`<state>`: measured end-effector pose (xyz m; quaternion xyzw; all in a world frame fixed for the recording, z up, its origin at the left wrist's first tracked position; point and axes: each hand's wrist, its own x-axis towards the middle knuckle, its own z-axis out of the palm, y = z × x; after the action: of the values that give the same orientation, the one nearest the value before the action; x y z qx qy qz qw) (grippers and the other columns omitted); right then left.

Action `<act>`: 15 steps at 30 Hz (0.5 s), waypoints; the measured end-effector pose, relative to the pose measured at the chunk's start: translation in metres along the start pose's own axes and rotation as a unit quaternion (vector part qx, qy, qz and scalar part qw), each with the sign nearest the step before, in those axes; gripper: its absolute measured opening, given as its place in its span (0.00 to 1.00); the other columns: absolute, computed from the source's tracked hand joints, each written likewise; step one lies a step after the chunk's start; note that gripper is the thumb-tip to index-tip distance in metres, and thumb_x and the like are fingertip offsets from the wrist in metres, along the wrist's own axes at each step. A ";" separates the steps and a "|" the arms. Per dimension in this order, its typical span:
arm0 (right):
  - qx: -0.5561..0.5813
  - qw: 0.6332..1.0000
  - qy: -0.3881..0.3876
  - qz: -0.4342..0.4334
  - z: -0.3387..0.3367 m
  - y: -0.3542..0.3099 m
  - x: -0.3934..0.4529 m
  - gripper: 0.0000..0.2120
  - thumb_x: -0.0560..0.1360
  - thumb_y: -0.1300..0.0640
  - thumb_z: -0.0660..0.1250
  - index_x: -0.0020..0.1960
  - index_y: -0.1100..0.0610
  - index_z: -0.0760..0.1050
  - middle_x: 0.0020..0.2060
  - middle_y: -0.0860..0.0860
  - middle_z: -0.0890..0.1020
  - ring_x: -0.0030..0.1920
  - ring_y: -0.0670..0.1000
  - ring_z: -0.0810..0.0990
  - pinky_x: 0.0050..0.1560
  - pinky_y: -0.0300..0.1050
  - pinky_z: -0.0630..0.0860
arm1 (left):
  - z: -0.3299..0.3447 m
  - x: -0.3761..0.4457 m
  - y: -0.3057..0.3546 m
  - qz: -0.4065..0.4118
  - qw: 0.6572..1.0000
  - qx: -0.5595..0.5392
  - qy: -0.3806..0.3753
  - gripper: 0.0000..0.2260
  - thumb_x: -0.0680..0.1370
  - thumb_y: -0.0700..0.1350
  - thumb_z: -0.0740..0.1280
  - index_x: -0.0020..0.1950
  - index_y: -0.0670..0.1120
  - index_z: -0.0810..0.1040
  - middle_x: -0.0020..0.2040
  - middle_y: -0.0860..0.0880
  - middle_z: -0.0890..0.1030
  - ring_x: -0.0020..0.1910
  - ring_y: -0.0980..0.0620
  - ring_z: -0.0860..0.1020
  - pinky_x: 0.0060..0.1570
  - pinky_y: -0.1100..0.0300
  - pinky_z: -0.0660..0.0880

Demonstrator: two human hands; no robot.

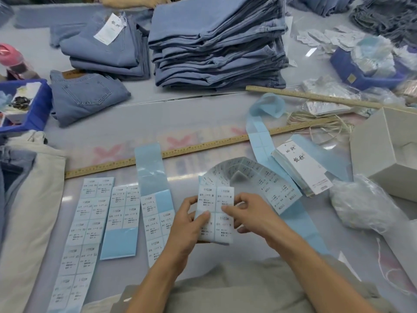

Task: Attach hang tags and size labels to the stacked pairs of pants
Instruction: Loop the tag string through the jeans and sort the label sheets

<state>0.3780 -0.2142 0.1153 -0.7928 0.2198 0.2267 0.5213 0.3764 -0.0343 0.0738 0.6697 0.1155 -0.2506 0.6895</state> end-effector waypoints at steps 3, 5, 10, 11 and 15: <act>0.051 0.997 0.056 0.019 -0.004 0.005 0.010 0.15 0.77 0.41 0.70 0.55 0.52 0.78 0.48 0.51 0.86 0.46 0.49 0.85 0.48 0.48 0.84 | -0.001 -0.005 -0.005 0.010 0.999 0.023 -0.021 0.13 0.82 0.40 0.65 0.62 0.56 0.73 0.51 0.50 0.87 0.48 0.48 0.86 0.44 0.51 0.82; 0.186 0.980 0.014 0.065 -0.006 0.007 0.015 0.18 0.78 0.40 0.69 0.57 0.52 0.80 0.49 0.51 0.87 0.49 0.51 0.86 0.47 0.50 0.84 | -0.003 -0.011 -0.006 0.000 0.998 0.033 -0.052 0.13 0.80 0.41 0.66 0.57 0.60 0.75 0.51 0.50 0.87 0.48 0.49 0.86 0.41 0.58 0.79; 0.404 0.910 0.056 0.077 -0.009 0.009 0.031 0.06 0.79 0.55 0.70 0.52 0.57 0.81 0.46 0.54 0.87 0.44 0.52 0.86 0.41 0.50 0.81 | -0.009 -0.020 -0.022 -0.043 0.993 0.067 -0.090 0.16 0.71 0.42 0.64 0.58 0.54 0.72 0.52 0.50 0.87 0.50 0.51 0.85 0.43 0.58 0.77; 0.417 0.903 0.081 0.065 -0.011 0.010 0.034 0.05 0.78 0.58 0.71 0.53 0.57 0.81 0.46 0.54 0.87 0.46 0.52 0.85 0.43 0.51 0.82 | -0.009 -0.019 -0.025 -0.049 0.992 0.072 -0.086 0.16 0.73 0.40 0.65 0.58 0.53 0.72 0.51 0.50 0.87 0.49 0.51 0.86 0.40 0.59 0.77; 0.395 0.913 0.103 0.002 -0.019 0.008 0.037 0.06 0.75 0.60 0.73 0.43 0.51 0.85 0.41 0.50 0.87 0.45 0.49 0.85 0.51 0.52 0.80 | -0.009 -0.014 -0.027 -0.060 0.993 0.080 -0.070 0.19 0.73 0.38 0.65 0.59 0.57 0.74 0.49 0.49 0.87 0.47 0.49 0.85 0.38 0.59 0.76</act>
<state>0.4049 -0.2384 0.0945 -0.5413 0.3453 0.0392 0.7657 0.3527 -0.0224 0.0569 0.6957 0.0866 -0.3460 0.6235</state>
